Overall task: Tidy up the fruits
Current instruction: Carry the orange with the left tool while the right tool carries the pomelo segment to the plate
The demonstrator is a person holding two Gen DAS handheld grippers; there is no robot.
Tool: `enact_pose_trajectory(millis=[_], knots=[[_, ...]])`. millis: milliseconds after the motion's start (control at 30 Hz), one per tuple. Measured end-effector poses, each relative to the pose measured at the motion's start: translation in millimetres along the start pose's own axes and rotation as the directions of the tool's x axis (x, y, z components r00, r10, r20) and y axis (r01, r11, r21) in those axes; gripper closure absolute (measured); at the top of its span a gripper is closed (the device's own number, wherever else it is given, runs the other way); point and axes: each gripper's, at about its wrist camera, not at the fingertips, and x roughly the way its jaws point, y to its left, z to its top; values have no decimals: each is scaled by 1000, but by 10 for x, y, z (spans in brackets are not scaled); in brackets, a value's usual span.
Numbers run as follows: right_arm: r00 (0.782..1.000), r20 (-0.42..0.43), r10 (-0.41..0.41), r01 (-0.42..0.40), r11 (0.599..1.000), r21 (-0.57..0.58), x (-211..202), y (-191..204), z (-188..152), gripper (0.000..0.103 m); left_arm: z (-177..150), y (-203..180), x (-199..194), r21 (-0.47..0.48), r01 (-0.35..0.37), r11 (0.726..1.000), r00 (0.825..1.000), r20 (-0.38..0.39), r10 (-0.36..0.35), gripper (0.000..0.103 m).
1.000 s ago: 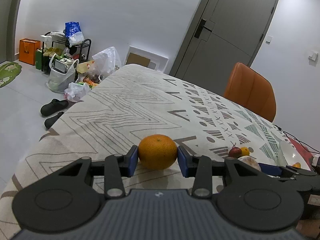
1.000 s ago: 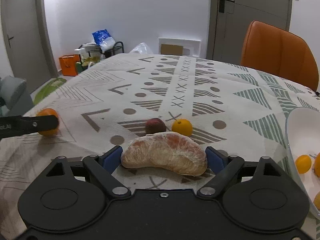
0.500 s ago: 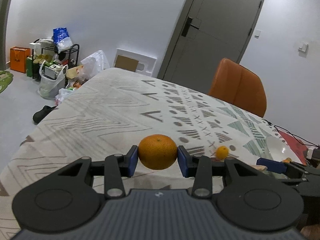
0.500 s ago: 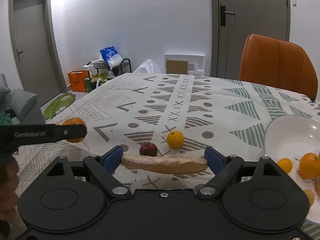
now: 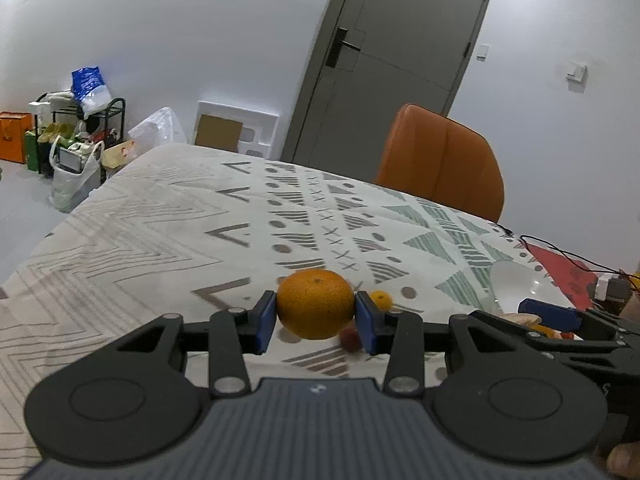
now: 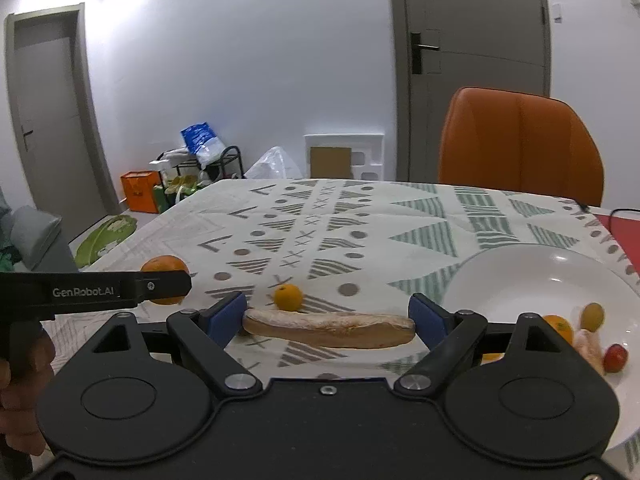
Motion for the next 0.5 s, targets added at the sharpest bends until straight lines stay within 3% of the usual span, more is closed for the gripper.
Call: enact_pose_trajectory(millis=[500], knots=[[998, 33, -62, 60, 996, 72, -192, -421, -62, 18, -25, -452, 73, 59, 43, 997, 999, -12, -42, 62]])
